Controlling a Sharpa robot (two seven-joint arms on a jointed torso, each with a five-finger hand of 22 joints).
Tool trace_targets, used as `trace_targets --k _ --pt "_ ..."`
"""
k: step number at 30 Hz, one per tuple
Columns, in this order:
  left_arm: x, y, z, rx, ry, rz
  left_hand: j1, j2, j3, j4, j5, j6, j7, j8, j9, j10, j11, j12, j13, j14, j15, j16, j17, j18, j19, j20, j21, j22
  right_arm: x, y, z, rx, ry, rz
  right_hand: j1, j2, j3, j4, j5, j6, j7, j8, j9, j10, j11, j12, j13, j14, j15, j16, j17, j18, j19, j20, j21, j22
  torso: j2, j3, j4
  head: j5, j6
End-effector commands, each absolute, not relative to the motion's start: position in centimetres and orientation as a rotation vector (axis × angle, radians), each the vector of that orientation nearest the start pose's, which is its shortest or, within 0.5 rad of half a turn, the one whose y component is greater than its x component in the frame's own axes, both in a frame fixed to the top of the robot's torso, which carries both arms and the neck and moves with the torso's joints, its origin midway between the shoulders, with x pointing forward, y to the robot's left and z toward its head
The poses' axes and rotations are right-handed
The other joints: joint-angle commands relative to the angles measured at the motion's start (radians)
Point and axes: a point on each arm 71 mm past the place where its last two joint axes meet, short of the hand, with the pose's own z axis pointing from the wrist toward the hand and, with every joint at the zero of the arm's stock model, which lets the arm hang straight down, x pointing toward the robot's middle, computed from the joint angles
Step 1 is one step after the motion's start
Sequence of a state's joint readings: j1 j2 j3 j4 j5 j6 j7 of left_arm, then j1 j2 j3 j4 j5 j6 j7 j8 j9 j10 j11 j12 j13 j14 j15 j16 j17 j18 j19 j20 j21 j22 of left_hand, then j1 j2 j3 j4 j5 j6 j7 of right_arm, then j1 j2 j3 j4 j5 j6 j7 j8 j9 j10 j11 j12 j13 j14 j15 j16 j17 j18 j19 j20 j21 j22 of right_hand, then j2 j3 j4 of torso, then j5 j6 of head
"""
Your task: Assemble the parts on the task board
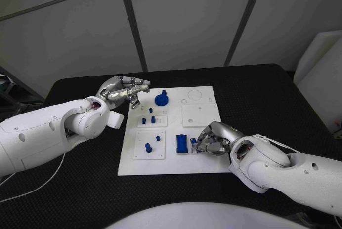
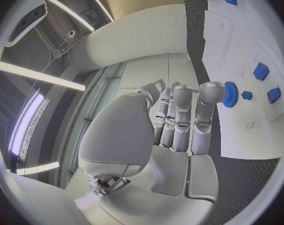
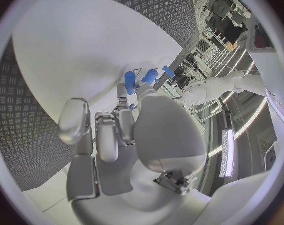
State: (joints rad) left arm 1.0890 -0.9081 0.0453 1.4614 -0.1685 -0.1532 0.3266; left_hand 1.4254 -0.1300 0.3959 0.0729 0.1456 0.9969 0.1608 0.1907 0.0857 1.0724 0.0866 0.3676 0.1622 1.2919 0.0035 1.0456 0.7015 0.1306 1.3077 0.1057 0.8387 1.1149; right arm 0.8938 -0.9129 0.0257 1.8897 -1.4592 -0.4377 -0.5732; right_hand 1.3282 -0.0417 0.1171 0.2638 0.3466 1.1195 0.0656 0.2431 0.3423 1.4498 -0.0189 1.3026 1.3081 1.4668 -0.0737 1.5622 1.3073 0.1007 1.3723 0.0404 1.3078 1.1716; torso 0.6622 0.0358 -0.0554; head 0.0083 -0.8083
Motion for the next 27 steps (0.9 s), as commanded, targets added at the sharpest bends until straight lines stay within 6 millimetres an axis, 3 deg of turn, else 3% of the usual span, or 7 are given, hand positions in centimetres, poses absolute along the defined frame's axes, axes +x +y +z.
trace_targets --k 1,5,12,18,24,27 --pt "48.52 25.07 -20.57 -1.043 1.549 -1.523 0.0 0.008 -0.005 -0.004 0.003 -0.002 0.0 0.004 -0.001 -0.01 0.0 0.004 0.001 -0.008 0.003 0.001 -0.003 0.01 0.002 -0.001 -0.003 -0.001 36.51 -15.92 -25.72 0.23 1.958 0.589 -0.033 -0.001 -0.016 0.019 0.024 0.025 -0.014 0.011 0.011 0.0 -0.001 0.008 0.071 0.103 -0.005 0.006 0.259 -0.017 -0.001 -0.007 0.003 0.002 -0.001 0.0002 -0.0016 0.003 0.0" --pt "48.51 25.04 -20.58 -1.043 1.552 -1.525 0.0 0.008 -0.005 -0.004 0.003 -0.002 0.0 0.004 -0.001 -0.01 0.0 0.004 0.001 -0.008 0.003 0.001 -0.003 0.01 0.002 -0.001 -0.003 -0.001 36.52 -15.84 -25.75 0.225 1.961 0.588 -0.084 0.005 -0.052 0.025 0.083 0.029 -0.018 0.026 0.026 0.008 -0.004 0.023 0.082 0.103 -0.009 0.006 0.259 -0.018 0.001 -0.01 0.005 0.006 0.0 0.0006 -0.0018 0.003 0.001" --pt "48.49 25.03 -20.59 -1.043 1.555 -1.526 -0.001 0.008 -0.005 -0.004 0.003 -0.002 0.0 0.004 -0.001 -0.01 0.001 0.004 0.001 -0.008 0.003 0.001 -0.004 0.011 0.002 -0.001 -0.005 -0.002 36.62 -15.87 -25.86 0.218 1.965 0.58 -0.117 0.019 -0.084 0.026 0.087 0.031 -0.023 0.041 0.041 0.018 -0.008 0.043 0.099 0.103 -0.012 0.006 0.259 -0.018 0.002 -0.013 0.006 0.009 -0.001 -0.0001 -0.0015 0.003 0.002" --pt "48.48 25.04 -20.58 -1.043 1.556 -1.526 -0.001 0.008 -0.005 -0.004 0.003 -0.002 0.0 0.004 -0.001 -0.01 0.001 0.004 0.001 -0.008 0.003 0.001 -0.004 0.011 0.002 -0.001 -0.005 -0.002 36.74 -15.83 -25.92 0.215 1.962 0.578 -0.156 0.029 -0.123 0.027 0.04 0.025 -0.024 0.053 0.055 0.02 -0.009 0.047 0.103 0.103 -0.014 0.006 0.259 -0.018 0.002 -0.015 0.006 0.01 0.0 -0.0001 -0.001 0.003 0.003" --pt "48.48 25.09 -20.59 -1.044 1.556 -1.525 -0.001 0.008 -0.005 -0.004 0.003 -0.002 0.0 0.004 -0.001 -0.01 0.001 0.004 0.001 -0.008 0.003 0.001 -0.004 0.011 0.002 -0.001 -0.005 -0.002 36.7 -15.66 -25.87 0.209 1.96 0.587 -0.167 0.03 -0.143 0.027 0.022 0.023 -0.025 0.059 0.062 0.023 -0.01 0.053 0.109 0.103 -0.014 0.006 0.258 -0.018 0.002 -0.015 0.006 0.01 0.0 0.0001 -0.0014 0.005 0.001" --pt "48.48 25.11 -20.6 -1.044 1.557 -1.524 -0.001 0.008 -0.005 -0.004 0.003 -0.002 0.0 0.004 -0.001 -0.01 0.001 0.004 0.001 -0.008 0.003 0.001 -0.004 0.011 0.002 -0.001 -0.005 -0.002 36.63 -15.58 -25.78 0.205 1.956 0.597 -0.186 0.031 -0.166 0.027 -0.017 0.021 -0.026 0.065 0.068 0.024 -0.011 0.055 0.111 0.103 -0.014 0.006 0.259 -0.018 0.002 -0.015 0.006 0.01 0.0 0.0002 -0.0015 0.005 0.001"
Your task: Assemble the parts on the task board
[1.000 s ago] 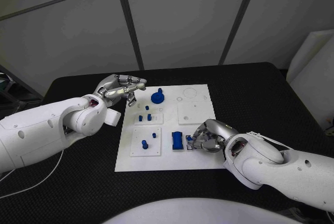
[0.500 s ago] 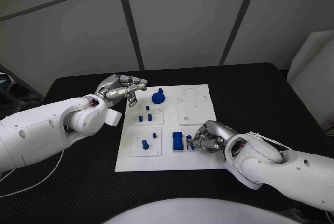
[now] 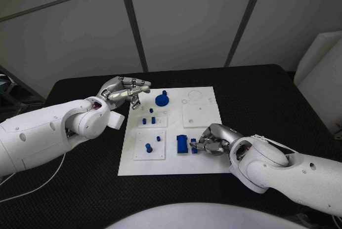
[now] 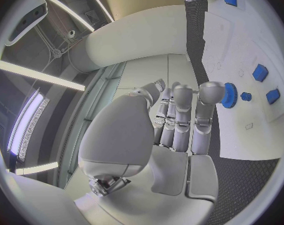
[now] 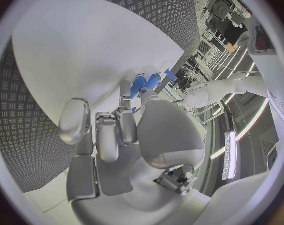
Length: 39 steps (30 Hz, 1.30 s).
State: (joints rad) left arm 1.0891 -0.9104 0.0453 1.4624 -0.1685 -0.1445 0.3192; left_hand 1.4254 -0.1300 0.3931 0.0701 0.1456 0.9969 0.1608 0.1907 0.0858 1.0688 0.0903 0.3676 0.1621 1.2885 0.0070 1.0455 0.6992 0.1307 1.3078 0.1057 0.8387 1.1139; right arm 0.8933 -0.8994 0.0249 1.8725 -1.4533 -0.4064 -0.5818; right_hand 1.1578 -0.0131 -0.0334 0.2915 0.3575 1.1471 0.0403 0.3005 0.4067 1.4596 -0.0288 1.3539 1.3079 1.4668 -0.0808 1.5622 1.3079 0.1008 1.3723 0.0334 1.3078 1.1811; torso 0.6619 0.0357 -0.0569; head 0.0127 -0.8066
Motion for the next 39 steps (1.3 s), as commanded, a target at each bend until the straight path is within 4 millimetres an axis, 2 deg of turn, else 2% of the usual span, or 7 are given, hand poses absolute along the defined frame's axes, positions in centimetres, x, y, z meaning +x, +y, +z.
trace_targets --k 1,5,10,15,24,34,39 --pt "48.5 25.1 -20.6 -1.045 1.557 -1.524 -0.001 0.008 -0.002 -0.001 0.003 -0.002 0.0 0.004 -0.002 -0.007 -0.003 0.003 0.001 -0.005 0.0 0.001 -0.002 0.011 0.002 -0.001 -0.005 -0.001 36.6 -15.6 -25.7 0.204 1.954 0.601 -0.021 0.003 -0.024 0.0 -0.049 -0.007 -0.001 0.01 0.006 0.015 -0.001 0.004 0.112 0.103 -0.007 0.006 0.259 -0.018 0.002 -0.008 0.006 0.001 0.0 0.0006 0.0001 0.001 -0.001" --pt "48.5 25.1 -20.6 -1.045 1.558 -1.523 -0.002 0.009 -0.003 -0.001 0.003 -0.002 0.0 0.004 -0.002 -0.008 -0.003 0.003 0.001 -0.005 0.0 0.001 -0.003 0.011 0.001 -0.001 -0.006 -0.002 36.6 -15.7 -25.6 0.205 1.944 0.611 -0.044 0.011 -0.06 0.0 -0.129 -0.012 -0.001 0.018 0.015 0.015 -0.001 0.005 0.114 0.103 -0.008 0.007 0.259 -0.018 0.003 -0.009 0.007 0.004 0.0 0.0007 -0.0003 0.001 -0.001" --pt "48.5 25.1 -20.6 -1.045 1.558 -1.523 -0.002 0.009 -0.003 -0.001 0.003 -0.002 0.0 0.004 -0.002 -0.008 -0.003 0.003 0.001 -0.005 0.0 0.001 -0.003 0.011 0.001 -0.001 -0.006 -0.002 36.5 -16.0 -25.5 0.205 1.931 0.622 -0.071 0.021 -0.099 0.001 -0.182 -0.016 0.0 0.025 0.024 0.015 0.0 0.004 0.115 0.103 -0.007 0.007 0.26 -0.018 0.002 -0.008 0.006 0.004 -0.001 0.0006 -0.0004 0.0 -0.001" --pt "48.5 25.1 -20.6 -1.045 1.558 -1.523 -0.002 0.009 -0.003 -0.001 0.003 -0.002 0.0 0.004 -0.002 -0.008 -0.003 0.003 0.001 -0.005 0.0 0.001 -0.003 0.011 0.001 -0.001 -0.006 -0.002 36.4 -16.4 -25.4 0.196 1.929 0.625 -0.056 0.025 -0.106 -0.004 -0.186 -0.019 -0.001 0.027 0.027 0.015 -0.001 0.004 0.116 0.103 -0.007 0.007 0.26 -0.018 0.002 -0.008 0.006 0.004 -0.001 0.0003 0.0002 -0.001 -0.001" --pt "48.5 25.0 -20.6 -1.045 1.557 -1.525 -0.002 0.009 -0.003 -0.001 0.003 -0.003 0.0 0.004 -0.002 -0.009 -0.002 0.003 0.001 -0.005 0.0 0.001 -0.004 0.01 0.001 -0.001 -0.005 -0.001 36.6 -16.7 -25.7 0.163 1.941 0.629 0.112 0.025 -0.099 -0.065 -0.186 -0.03 -0.002 0.035 0.038 0.013 -0.002 0.0 0.116 0.103 -0.009 0.006 0.259 -0.018 0.0 -0.009 0.002 0.002 0.0 0.0009 0.0007 -0.003 0.001" --pt "48.5 24.9 -20.6 -1.044 1.558 -1.528 -0.002 0.009 -0.003 -0.001 0.003 -0.003 0.0 0.004 -0.002 -0.009 -0.002 0.003 0.001 -0.005 0.0 0.001 -0.004 0.01 0.001 -0.001 -0.005 -0.001 37.3 -16.3 -26.3 0.143 1.947 0.595 0.151 0.034 -0.098 -0.08 -0.182 -0.03 -0.004 0.038 0.041 0.016 -0.004 0.004 0.119 0.103 -0.01 0.007 0.26 -0.018 0.0 -0.01 0.003 0.003 0.001 0.0003 0.0026 -0.001 -0.002" --pt "48.5 25.0 -20.6 -1.044 1.558 -1.526 -0.002 0.009 -0.003 -0.001 0.003 -0.003 0.0 0.004 -0.002 -0.009 -0.002 0.003 0.001 -0.005 0.0 0.001 -0.004 0.01 0.001 -0.001 -0.005 -0.001 37.4 -16.2 -26.4 0.136 1.945 0.58 0.163 0.036 -0.103 -0.083 -0.157 -0.031 -0.004 0.039 0.043 0.017 -0.004 0.006 0.121 0.103 -0.01 0.006 0.259 -0.018 0.001 -0.011 0.002 0.003 0.001 0.0011 -0.0012 0.002 -0.005"
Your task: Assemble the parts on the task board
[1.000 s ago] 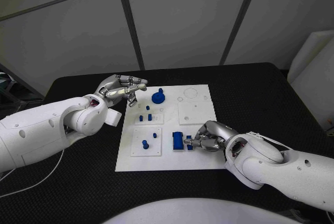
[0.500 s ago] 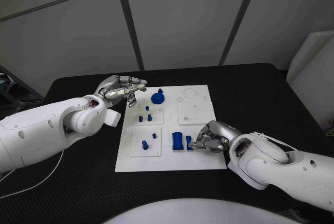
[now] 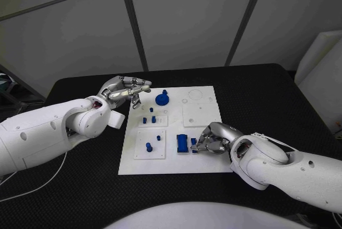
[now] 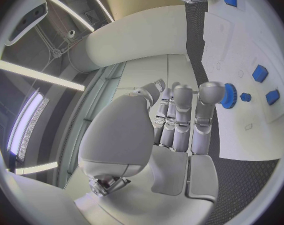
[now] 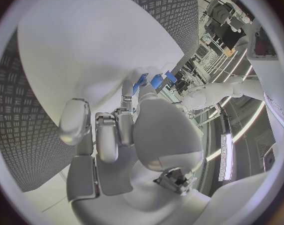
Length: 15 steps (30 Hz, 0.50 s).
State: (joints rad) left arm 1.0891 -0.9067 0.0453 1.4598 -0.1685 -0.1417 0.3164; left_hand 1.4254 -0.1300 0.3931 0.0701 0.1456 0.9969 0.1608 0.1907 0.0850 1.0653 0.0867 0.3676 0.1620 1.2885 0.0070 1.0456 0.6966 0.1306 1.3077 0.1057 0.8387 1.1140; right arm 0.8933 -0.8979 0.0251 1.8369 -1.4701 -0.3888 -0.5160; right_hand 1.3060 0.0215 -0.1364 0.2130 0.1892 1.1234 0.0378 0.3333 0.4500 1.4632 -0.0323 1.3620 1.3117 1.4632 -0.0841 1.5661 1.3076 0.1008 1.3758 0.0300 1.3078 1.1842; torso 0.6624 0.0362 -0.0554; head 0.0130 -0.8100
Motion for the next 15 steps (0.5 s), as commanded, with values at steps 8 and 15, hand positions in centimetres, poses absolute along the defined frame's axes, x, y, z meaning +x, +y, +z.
trace_targets --k 8,15 --pt "48.54 24.98 -20.64 -1.044 1.557 -1.526 -0.002 0.009 -0.003 -0.001 0.003 -0.003 0.0 0.004 -0.001 -0.006 0.001 0.003 0.001 -0.005 0.0 0.001 -0.001 0.011 0.001 -0.001 -0.005 -0.001 37.27 -16.35 -26.11 0.125 1.924 0.591 0.043 0.004 -0.001 -0.018 0.0 -0.008 -0.004 0.008 0.001 0.014 -0.003 -0.002 0.118 0.107 -0.008 0.002 0.259 -0.018 -0.003 -0.009 0.001 0.0 -0.002 0.0004 -0.0025 0.002 -0.002" --pt "48.59 25.02 -20.69 -1.045 1.556 -1.525 0.0 0.01 -0.002 -0.002 0.004 -0.003 0.0 0.004 -0.001 -0.007 0.001 0.003 0.001 -0.006 0.0 0.001 -0.002 0.011 0.001 -0.001 -0.006 -0.002 37.04 -16.16 -25.51 0.147 1.874 0.681 0.007 -0.006 -0.029 0.009 -0.02 -0.016 0.005 0.004 0.0 0.003 0.004 -0.024 0.104 0.105 -0.004 -0.003 0.25 -0.016 -0.011 -0.006 -0.009 -0.012 -0.004 0.0 -0.0019 0.0 0.005"
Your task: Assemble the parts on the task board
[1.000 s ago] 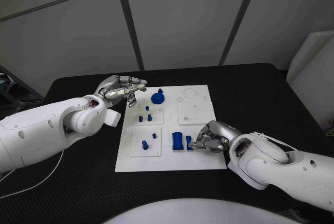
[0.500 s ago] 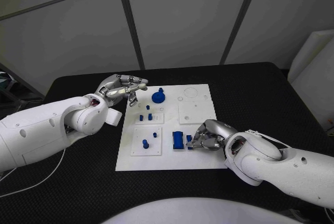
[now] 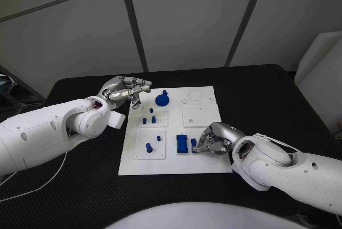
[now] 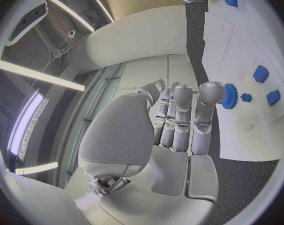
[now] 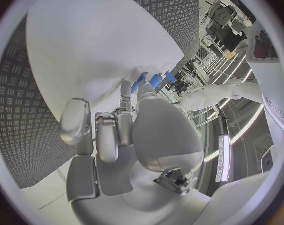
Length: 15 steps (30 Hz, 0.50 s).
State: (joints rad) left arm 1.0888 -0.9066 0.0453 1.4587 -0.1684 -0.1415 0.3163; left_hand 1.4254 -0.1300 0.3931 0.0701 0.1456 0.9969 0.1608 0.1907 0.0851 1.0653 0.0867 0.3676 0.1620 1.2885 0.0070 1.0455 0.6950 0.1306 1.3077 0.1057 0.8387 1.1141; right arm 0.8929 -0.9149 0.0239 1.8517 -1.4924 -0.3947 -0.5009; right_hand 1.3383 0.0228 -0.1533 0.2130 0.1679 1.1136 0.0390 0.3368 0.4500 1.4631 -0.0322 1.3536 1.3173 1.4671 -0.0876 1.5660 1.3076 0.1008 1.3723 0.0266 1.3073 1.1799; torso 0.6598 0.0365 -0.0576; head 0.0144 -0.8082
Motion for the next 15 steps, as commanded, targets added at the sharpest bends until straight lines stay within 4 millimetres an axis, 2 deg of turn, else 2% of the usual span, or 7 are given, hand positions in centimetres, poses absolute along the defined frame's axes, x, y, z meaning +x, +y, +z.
trace_targets --k 1,3,8,10,11,12,15 --pt "48.6 25.0 -20.7 -1.045 1.556 -1.524 0.0 0.01 -0.002 -0.002 0.004 -0.003 0.0 0.004 -0.001 -0.007 0.001 0.003 0.001 -0.006 0.0 0.001 -0.001 0.011 0.001 -0.001 -0.006 -0.002 37.0 -16.1 -25.4 0.155 1.864 0.702 -0.034 -0.01 -0.019 0.016 0.011 -0.011 0.006 -0.001 0.0 -0.001 0.006 -0.024 0.093 0.1 0.001 -0.006 0.245 -0.014 -0.012 -0.001 -0.014 -0.015 -0.001 -0.0006 0.0003 -0.001 0.007" --pt "48.6 25.0 -20.7 -1.045 1.554 -1.524 0.0 0.01 -0.002 -0.002 0.004 -0.003 0.0 0.004 -0.001 -0.007 0.001 0.003 0.001 -0.006 0.0 0.001 -0.001 0.011 0.001 -0.001 -0.006 -0.002 37.0 -16.1 -25.2 0.171 1.843 0.746 -0.042 -0.015 -0.03 0.024 0.022 -0.027 0.013 -0.01 -0.003 -0.016 0.011 -0.051 0.076 0.096 0.005 -0.015 0.23 -0.009 -0.026 0.001 -0.032 -0.039 -0.002 -0.0009 0.0003 -0.002 0.009" --pt "48.7 25.1 -20.9 -1.043 1.545 -1.528 -0.004 0.009 -0.005 0.0 0.003 -0.003 0.001 0.005 -0.001 -0.007 0.002 0.004 0.001 -0.012 0.001 -0.007 -0.014 0.013 -0.004 -0.001 -0.02 -0.01 37.3 -16.4 -25.0 0.17 1.786 0.9 -0.033 -0.02 -0.05 0.034 0.047 -0.104 0.045 -0.06 -0.024 -0.067 0.039 -0.136 0.023 0.086 0.027 -0.041 0.189 0.003 -0.066 0.018 -0.085 -0.108 -0.008 -0.0016 -0.0017 -0.002 0.019" --pt "48.7 25.1 -20.9 -1.042 1.538 -1.542 -0.026 -0.002 -0.022 0.012 0.003 -0.005 0.0 0.006 -0.002 -0.011 0.002 0.005 0.001 -0.041 0.005 -0.038 -0.061 0.02 -0.028 0.002 -0.07 -0.039 37.8 -16.8 -25.0 0.191 1.768 0.953 -0.02 -0.018 -0.055 0.035 0.049 -0.131 0.059 -0.083 -0.034 -0.102 0.051 -0.196 -0.016 0.075 0.038 -0.067 0.15 0.013 -0.097 0.029 -0.126 -0.159 -0.015 -0.0026 -0.0034 -0.003 0.027" --pt "48.7 25.2 -21.0 -1.045 1.532 -1.549 -0.036 -0.008 -0.033 0.018 0.004 -0.007 -0.001 0.007 -0.003 -0.014 0.002 0.005 0.001 -0.072 0.007 -0.069 -0.105 0.029 -0.056 0.004 -0.124 -0.071 38.2 -17.2 -25.1 0.214 1.762 0.98 -0.011 -0.018 -0.057 0.033 0.05 -0.144 0.066 -0.095 -0.039 -0.118 0.057 -0.223 -0.034 0.07 0.043 -0.082 0.13 0.018 -0.112 0.033 -0.148 -0.186 -0.018 -0.0035 -0.0042 -0.004 0.03" --pt "48.8 25.3 -21.0 -1.05 1.524 -1.555 -0.042 -0.011 -0.042 0.022 0.005 -0.008 -0.001 0.007 -0.003 -0.015 0.003 0.006 0.001 -0.091 0.008 -0.084 -0.121 0.037 -0.082 0.005 -0.174 -0.101 38.7 -17.7 -25.1 0.244 1.76 1.005 0.0 -0.016 -0.059 0.03 0.052 -0.154 0.072 -0.105 -0.045 -0.142 0.062 -0.264 -0.061 0.062 0.047 -0.103 0.102 0.026 -0.135 0.039 -0.18 -0.224 -0.021 -0.0043 -0.0048 -0.004 0.033" --pt "48.9 25.7 -21.2 -1.074 1.493 -1.56 -0.046 -0.014 -0.064 0.029 0.006 -0.012 -0.001 0.01 -0.004 -0.019 0.005 0.011 0.002 -0.123 0.011 -0.105 -0.141 0.052 -0.138 0.01 -0.277 -0.163 40.7 -19.1 -25.0 0.382 1.768 1.083 0.063 0.01 -0.047 0.011 0.062 -0.16 0.081 -0.127 -0.06 -0.315 0.069 -0.581 -0.278 -0.003 0.056 -0.267 -0.097 0.076 -0.291 0.05 -0.407 -0.492 -0.033 -0.0082 -0.0084 -0.002 0.051"
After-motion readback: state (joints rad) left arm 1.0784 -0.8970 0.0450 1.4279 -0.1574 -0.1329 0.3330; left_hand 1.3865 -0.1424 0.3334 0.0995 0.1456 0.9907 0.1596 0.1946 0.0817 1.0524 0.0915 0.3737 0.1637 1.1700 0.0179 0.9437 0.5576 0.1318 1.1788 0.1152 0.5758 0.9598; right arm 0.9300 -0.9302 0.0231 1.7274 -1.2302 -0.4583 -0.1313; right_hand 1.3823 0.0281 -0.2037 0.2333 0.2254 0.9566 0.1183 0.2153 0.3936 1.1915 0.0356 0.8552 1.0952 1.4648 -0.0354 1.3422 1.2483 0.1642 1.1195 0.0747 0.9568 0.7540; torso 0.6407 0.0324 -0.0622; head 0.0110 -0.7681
